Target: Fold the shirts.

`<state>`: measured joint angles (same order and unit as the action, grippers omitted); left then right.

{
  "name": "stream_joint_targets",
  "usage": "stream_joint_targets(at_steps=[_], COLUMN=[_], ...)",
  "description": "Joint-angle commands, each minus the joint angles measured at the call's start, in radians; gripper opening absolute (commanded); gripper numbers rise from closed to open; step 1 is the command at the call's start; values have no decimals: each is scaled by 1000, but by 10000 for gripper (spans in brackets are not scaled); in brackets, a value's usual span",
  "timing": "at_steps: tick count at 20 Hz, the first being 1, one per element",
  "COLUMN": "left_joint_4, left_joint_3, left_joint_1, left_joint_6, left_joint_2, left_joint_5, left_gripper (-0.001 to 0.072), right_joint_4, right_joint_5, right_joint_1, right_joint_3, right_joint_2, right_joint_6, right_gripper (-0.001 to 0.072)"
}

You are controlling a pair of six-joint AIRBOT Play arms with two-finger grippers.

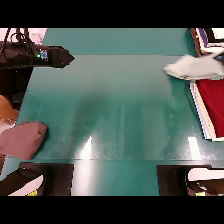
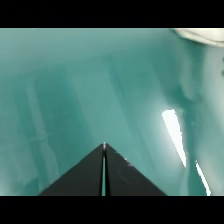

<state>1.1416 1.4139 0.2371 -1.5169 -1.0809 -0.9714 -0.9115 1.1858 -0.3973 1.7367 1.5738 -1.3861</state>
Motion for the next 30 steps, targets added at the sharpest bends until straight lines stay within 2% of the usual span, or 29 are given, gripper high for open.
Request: stream_joint_targets(at_steps=[1,8,14,19,23,27,28,29,30], left_joint_4=[-1,-1,3,3,3,4,4,4,4], left_joint_3=[0,0,0,0,0,0,0,0,0], left_joint_1=[5,5,5,5,5,5,5,5,5], left_joint_6=[-24,-28,-27,-19,-8,7,8,8,15], left_joint_2=[0,0,0,0,0,0,0,0,0], left_joint_5=[32,42,35,31,10,-7,-10,-10,-10], left_gripper=[21,21,22,22,22,22,22,22,22], right_joint_4=[-4,99,84,-114,-202,-368,-387,-403,-409], right_joint_5=[-1,-70,-15,130,171,206,208,206,203], right_joint_1=[-166,-212,-217,-219,-278,-395,-426,-455,-485], right_joint_3=[0,3,2,-47,-253,-482,-539,-589,-637], right_joint_2=[-13,-89,-225,-302,-419,-545,-572,-594,-613], right_joint_6=[-6,-5,-5,-49,-65,-75,-75,-75,-75], right_gripper=[19,19,19,19,19,22,59,247,472])
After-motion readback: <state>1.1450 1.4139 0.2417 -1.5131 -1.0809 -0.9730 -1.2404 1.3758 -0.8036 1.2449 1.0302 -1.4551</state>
